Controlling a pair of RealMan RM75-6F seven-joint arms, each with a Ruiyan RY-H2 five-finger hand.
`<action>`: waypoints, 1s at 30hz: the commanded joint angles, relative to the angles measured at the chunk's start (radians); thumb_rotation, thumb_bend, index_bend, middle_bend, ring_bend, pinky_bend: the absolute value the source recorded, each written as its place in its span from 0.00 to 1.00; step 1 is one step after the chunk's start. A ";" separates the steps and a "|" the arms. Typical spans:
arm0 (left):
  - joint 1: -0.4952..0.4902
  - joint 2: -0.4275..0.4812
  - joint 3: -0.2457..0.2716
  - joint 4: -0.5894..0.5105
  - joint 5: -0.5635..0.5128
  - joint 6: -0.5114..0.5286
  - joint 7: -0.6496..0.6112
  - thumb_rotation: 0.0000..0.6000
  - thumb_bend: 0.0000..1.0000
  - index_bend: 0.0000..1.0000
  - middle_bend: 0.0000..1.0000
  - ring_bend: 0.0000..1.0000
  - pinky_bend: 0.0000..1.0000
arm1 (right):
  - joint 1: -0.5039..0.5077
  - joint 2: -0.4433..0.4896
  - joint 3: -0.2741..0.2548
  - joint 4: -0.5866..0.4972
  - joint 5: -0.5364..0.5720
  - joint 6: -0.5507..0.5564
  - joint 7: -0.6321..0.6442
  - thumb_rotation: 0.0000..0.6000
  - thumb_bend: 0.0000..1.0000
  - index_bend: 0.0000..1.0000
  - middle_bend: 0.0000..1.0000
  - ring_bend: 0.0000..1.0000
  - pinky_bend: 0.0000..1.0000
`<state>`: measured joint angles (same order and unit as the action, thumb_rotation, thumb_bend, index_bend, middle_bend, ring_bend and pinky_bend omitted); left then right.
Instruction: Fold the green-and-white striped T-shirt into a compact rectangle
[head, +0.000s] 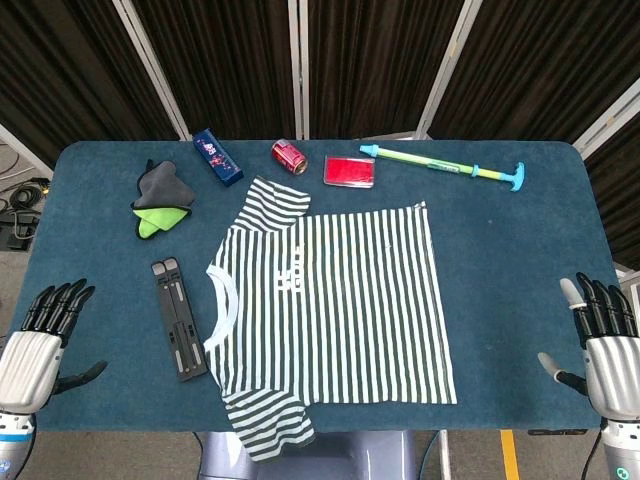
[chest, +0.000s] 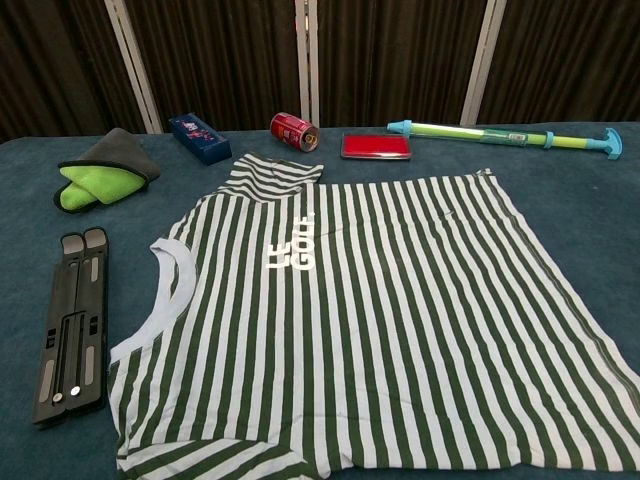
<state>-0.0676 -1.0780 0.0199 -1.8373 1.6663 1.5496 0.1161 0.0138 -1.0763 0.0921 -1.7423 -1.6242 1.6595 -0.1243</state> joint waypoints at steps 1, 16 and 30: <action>-0.001 0.001 -0.001 0.001 -0.002 -0.002 -0.002 1.00 0.00 0.00 0.00 0.00 0.00 | 0.000 0.000 -0.001 0.000 0.000 -0.002 -0.002 1.00 0.00 0.00 0.00 0.00 0.00; -0.009 -0.004 -0.009 0.002 -0.024 -0.024 0.011 1.00 0.00 0.00 0.00 0.00 0.00 | 0.041 0.001 -0.062 -0.027 0.005 -0.158 -0.008 1.00 0.00 0.07 0.00 0.00 0.00; -0.034 -0.026 -0.031 -0.001 -0.052 -0.059 0.050 1.00 0.00 0.00 0.00 0.00 0.00 | 0.190 -0.182 -0.159 0.166 -0.185 -0.396 -0.014 1.00 0.05 0.49 0.00 0.00 0.00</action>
<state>-0.0994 -1.1025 -0.0080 -1.8387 1.6178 1.4933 0.1659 0.1838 -1.2259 -0.0511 -1.6120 -1.7905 1.2904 -0.1405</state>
